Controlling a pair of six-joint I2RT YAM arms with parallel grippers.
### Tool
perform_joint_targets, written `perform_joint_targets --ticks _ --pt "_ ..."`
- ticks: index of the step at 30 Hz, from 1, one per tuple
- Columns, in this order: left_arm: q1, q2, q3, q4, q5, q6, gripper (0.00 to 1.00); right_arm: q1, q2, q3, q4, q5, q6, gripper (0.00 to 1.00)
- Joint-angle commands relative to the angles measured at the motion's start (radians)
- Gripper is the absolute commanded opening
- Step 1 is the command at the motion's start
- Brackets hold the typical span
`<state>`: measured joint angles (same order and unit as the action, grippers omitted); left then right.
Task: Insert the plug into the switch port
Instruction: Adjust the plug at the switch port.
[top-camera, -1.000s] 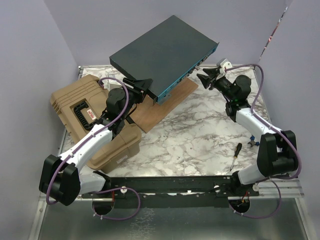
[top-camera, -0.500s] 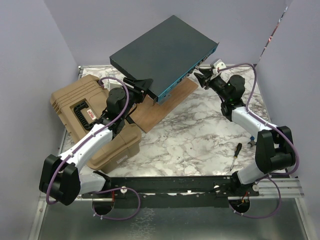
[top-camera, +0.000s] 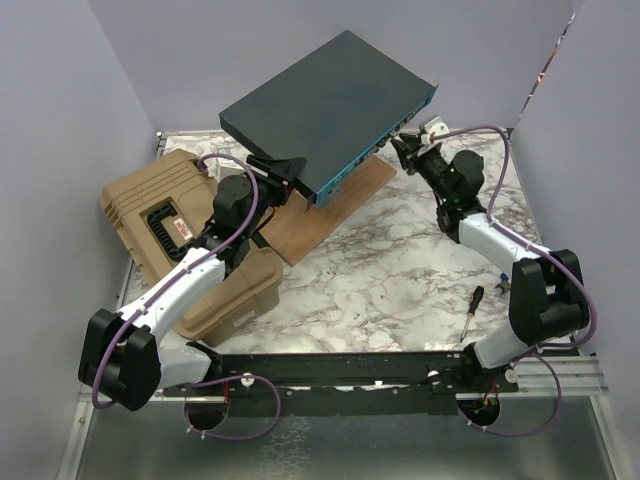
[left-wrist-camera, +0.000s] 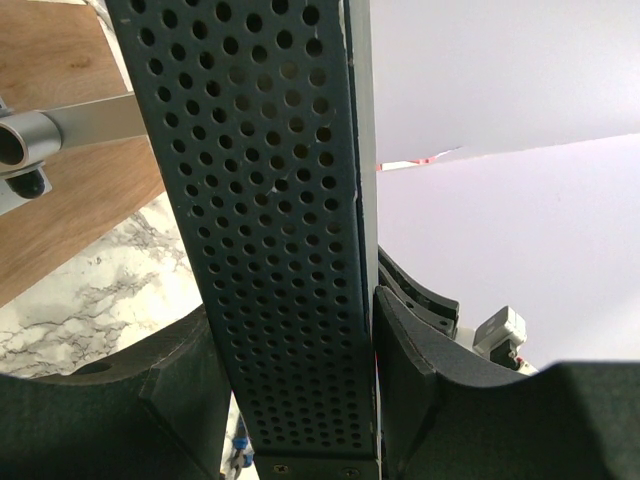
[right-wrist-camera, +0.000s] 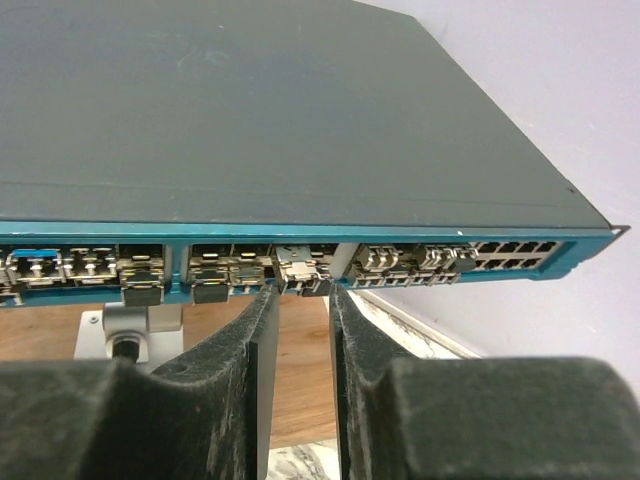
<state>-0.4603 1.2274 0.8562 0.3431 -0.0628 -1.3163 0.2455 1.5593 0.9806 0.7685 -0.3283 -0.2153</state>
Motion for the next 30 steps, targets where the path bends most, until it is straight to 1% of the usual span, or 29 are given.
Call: perform_joint_targets --ticks 1,4,9,12,15,22,26,30 --pt "-0.014 -0.041 0.021 -0.024 0.003 0.056 0.00 0.012 0.020 0.034 0.057 0.139 -0.029 0.24" --pt "-0.015 -0.042 0.021 -0.024 0.002 0.055 0.00 0.017 0.027 0.036 0.066 0.183 -0.035 0.20" --pt "-0.017 -0.043 0.021 -0.023 0.001 0.057 0.00 0.022 0.032 0.045 0.058 0.188 -0.047 0.17" --pt "-0.016 -0.045 0.021 -0.024 0.000 0.056 0.00 0.027 0.026 0.063 0.000 0.162 -0.089 0.12" --pt "-0.016 -0.046 0.021 -0.024 0.000 0.060 0.00 0.027 0.007 0.082 -0.081 0.116 -0.146 0.10" --pt "-0.017 -0.048 0.023 -0.023 0.001 0.061 0.00 0.032 -0.027 0.189 -0.430 -0.006 -0.430 0.12" --pt "-0.017 -0.049 0.021 -0.024 0.001 0.061 0.00 0.032 -0.039 0.251 -0.597 -0.035 -0.569 0.18" --pt "-0.017 -0.051 0.022 -0.027 -0.001 0.063 0.00 0.035 -0.030 0.326 -0.777 -0.043 -0.714 0.19"
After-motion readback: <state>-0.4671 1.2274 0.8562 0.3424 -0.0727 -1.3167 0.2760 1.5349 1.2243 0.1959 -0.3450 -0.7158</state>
